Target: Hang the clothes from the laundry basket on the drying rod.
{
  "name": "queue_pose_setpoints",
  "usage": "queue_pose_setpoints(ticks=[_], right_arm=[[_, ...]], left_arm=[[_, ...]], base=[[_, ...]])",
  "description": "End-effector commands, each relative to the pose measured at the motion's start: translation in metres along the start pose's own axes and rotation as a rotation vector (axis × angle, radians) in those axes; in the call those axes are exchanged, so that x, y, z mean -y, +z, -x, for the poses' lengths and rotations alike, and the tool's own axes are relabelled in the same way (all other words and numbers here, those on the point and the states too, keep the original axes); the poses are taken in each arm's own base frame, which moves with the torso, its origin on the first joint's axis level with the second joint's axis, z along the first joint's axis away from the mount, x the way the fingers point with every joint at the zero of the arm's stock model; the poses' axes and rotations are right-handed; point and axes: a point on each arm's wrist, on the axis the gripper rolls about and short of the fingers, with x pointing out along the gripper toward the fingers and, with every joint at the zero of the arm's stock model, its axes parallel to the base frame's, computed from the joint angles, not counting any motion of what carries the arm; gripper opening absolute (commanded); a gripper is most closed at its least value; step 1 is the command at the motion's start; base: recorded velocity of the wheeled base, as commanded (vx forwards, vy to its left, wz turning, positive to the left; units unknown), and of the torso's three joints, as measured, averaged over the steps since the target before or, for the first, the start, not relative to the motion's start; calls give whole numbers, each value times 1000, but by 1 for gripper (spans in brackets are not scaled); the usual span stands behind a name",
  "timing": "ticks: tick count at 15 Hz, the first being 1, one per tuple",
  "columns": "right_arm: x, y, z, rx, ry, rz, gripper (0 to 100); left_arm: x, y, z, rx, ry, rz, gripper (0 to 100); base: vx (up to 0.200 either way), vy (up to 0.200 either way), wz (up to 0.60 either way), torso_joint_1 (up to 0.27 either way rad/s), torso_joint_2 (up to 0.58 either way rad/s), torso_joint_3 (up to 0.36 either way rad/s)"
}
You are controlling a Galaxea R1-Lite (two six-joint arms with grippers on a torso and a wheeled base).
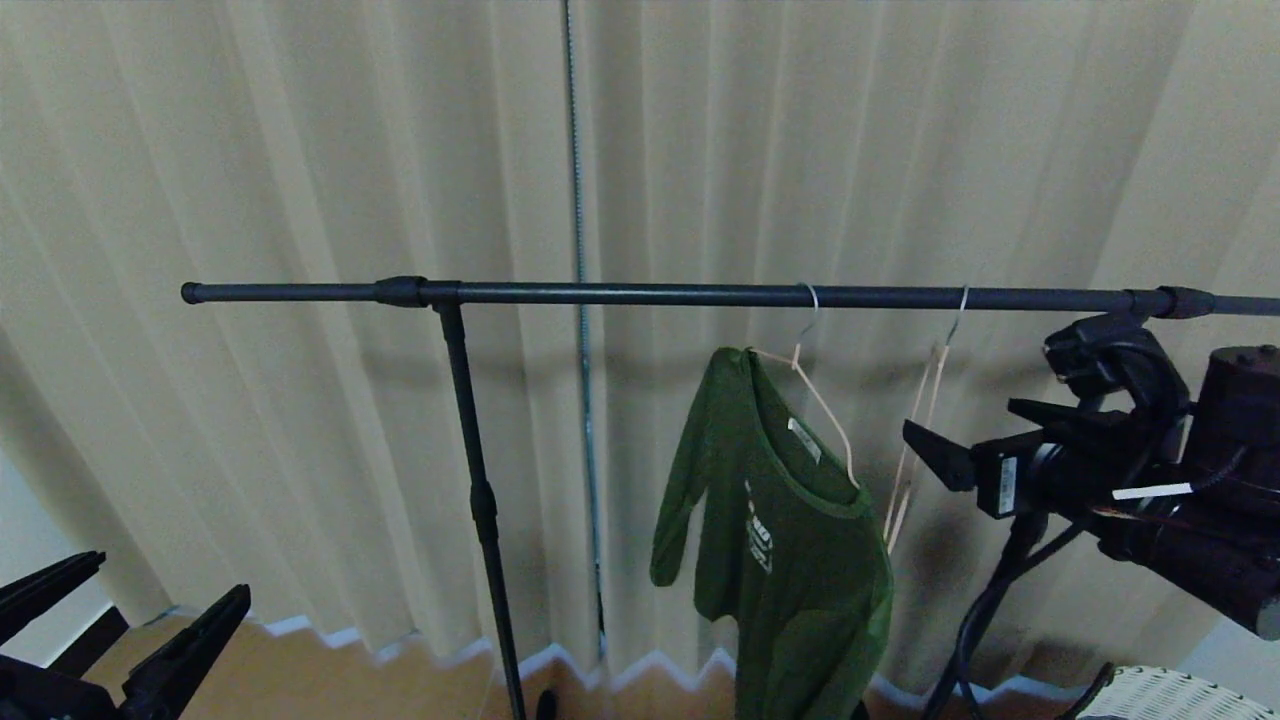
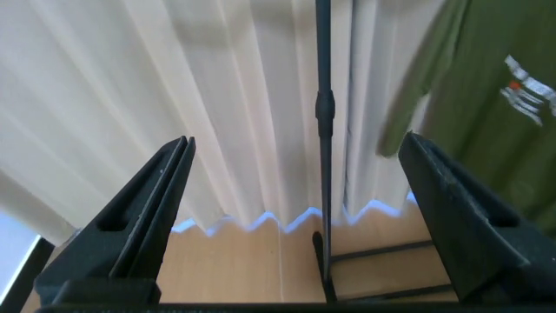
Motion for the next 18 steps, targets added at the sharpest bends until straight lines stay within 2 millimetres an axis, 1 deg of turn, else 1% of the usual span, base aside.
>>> queue_pose_setpoints(ticks=[1, 3, 4, 6, 8, 11, 12, 13, 14, 16, 18], right_arm=[[5, 0, 23, 35, -2, -8, 100], [9, -10, 33, 18, -11, 5, 100], [13, -17, 35, -2, -31, 25, 100], [19, -23, 38, 11, -57, 56, 100], [20, -28, 42, 46, -59, 57, 100], [21, -47, 51, 30, -64, 111, 100], [21, -47, 52, 30, -64, 112, 100], [22, -58, 58, 25, -63, 116, 100], [22, -63, 60, 22, -63, 117, 100], [24, -67, 64, 21, -74, 120, 100], [25, -70, 69, 29, -79, 117, 100]], left_arm=[[0, 0, 1, 8, 3, -1, 100], [0, 0, 1, 5, 3, -1, 100], [0, 0, 1, 4, -1, -1, 100], [0, -1, 1, 2, 2, -1, 100], [0, -1, 2, 8, 3, -1, 100], [-1, -1, 5, 24, 4, 3, 100], [-1, -1, 5, 26, 6, 3, 100], [-2, 0, 10, 51, 11, 6, 100], [-2, 0, 11, 52, 13, 7, 100], [-3, -2, 11, 46, 30, 8, 100], [-7, -4, 10, 28, 87, 14, 100]], base=[[0, 0, 0, 0, 0, 0], [0, 0, 0, 0, 0, 0], [0, 0, 0, 0, 0, 0], [0, 0, 0, 0, 0, 0], [0, 0, 0, 0, 0, 0], [0, 0, 0, 0, 0, 0], [0, 0, 0, 0, 0, 0], [0, 0, 0, 0, 0, 0], [0, 0, 0, 0, 0, 0], [0, 0, 0, 0, 0, 0], [0, 0, 0, 0, 0, 0]])
